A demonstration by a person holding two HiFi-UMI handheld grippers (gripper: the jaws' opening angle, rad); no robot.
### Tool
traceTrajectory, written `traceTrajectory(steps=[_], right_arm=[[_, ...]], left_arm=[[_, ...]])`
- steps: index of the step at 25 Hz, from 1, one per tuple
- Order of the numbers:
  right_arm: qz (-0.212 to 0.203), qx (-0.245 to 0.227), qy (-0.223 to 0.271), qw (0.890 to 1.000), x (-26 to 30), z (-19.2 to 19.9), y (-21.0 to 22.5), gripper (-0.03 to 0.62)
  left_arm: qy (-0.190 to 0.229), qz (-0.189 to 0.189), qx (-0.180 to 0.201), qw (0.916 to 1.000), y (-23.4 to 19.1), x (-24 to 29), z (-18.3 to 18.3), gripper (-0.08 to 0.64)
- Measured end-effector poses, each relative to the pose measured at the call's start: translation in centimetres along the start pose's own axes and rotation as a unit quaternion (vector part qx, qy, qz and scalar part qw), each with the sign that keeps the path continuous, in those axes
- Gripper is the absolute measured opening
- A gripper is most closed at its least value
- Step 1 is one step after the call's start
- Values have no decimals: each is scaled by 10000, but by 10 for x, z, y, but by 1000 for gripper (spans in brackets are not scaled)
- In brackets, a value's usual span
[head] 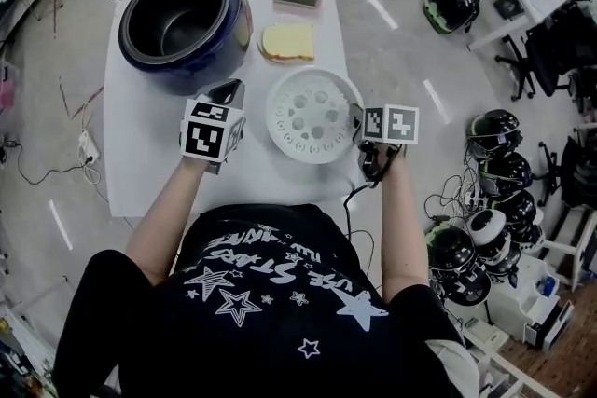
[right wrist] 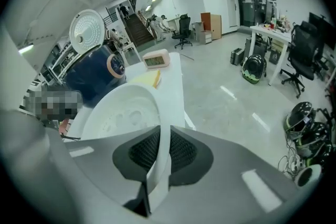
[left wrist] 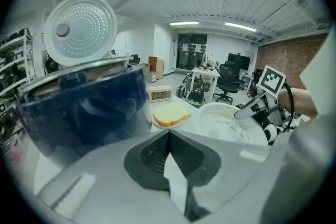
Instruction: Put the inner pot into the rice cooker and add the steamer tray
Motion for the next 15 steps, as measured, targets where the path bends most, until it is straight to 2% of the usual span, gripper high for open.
traceTrajectory(steps=[5,11,15], right_arm=[[-363,-122,427,9984,-32,-50,-11,58],[-720,-502,994,9912,-67,-124,-40,58],[-814,-815,1243,9855,-84,-168,-67,58]], left_arm=[[211,-9,163,9996,-12,-19,-21,2],[648,-54,105,9978,-27,-56,-50,2],[872,-178,38,9960,-44,-80,-62,2]])
Point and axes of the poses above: the fingertips, and each gripper's own axes: x forward along the fingers, y to its right, z out of its underside, the point moved 2 cm from there along -x, backward along the fingers, and after that the axes turned 1 degree about y, right-handed, at the moved point
